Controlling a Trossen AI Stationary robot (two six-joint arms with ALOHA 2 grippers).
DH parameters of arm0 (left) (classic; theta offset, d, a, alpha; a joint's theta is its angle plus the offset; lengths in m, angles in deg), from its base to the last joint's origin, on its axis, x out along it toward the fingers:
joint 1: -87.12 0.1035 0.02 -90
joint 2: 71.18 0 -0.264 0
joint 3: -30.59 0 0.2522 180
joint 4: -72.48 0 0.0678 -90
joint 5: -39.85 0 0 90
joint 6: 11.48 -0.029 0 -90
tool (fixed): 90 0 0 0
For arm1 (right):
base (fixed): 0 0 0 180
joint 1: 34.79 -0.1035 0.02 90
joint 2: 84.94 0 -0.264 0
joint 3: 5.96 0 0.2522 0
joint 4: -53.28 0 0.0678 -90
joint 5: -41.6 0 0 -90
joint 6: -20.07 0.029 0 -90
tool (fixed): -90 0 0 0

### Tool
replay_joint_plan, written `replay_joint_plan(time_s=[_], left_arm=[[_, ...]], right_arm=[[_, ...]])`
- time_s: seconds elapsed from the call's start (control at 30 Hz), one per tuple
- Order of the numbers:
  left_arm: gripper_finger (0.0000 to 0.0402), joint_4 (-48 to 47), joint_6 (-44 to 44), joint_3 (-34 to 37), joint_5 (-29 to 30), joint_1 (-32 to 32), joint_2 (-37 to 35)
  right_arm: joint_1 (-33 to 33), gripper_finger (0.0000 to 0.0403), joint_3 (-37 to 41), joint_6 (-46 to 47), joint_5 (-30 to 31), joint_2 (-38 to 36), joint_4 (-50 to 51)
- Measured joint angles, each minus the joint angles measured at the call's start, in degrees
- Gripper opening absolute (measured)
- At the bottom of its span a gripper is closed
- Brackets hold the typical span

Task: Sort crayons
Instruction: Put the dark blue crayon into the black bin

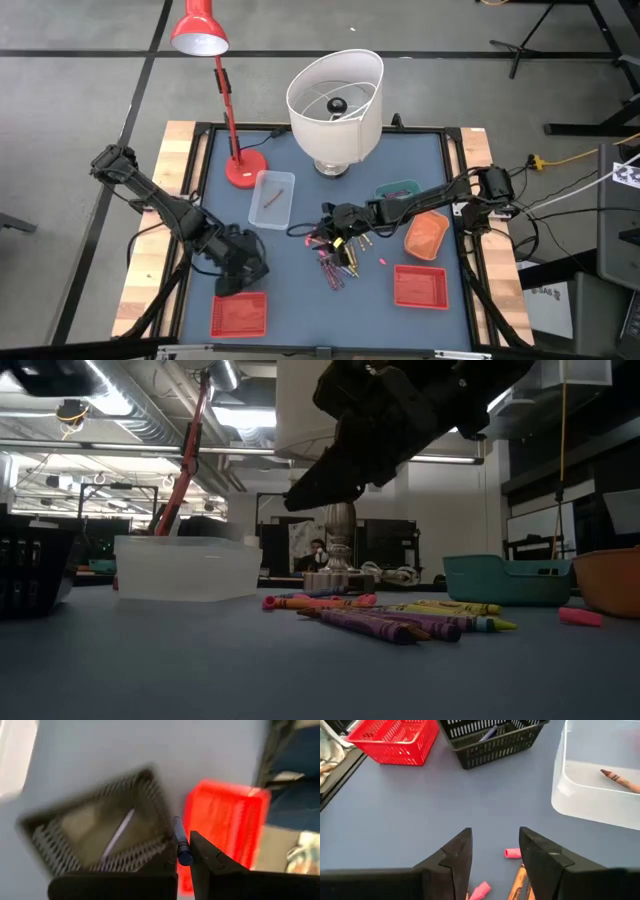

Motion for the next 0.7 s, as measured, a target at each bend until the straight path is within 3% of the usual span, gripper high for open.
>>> replay_joint_plan(time_s=[0.17,0.33,0.7], left_arm=[[0.0007,-7.3,5.2,0.0,1.6,-1.9,0.0],[0.0029,-7.8,7.0,0.0,4.2,-3.0,0.2],[0.0091,-7.0,9.9,0.0,10.6,-3.1,0.2]], right_arm=[[-0.1,0.0162,0.0,0.0,8.3,0.0,0.0],[0.0,0.0162,0.0,0.0,15.9,0.0,0.1],[0.2,0.0162,0.0,0.0,17.7,0.0,5.7]])
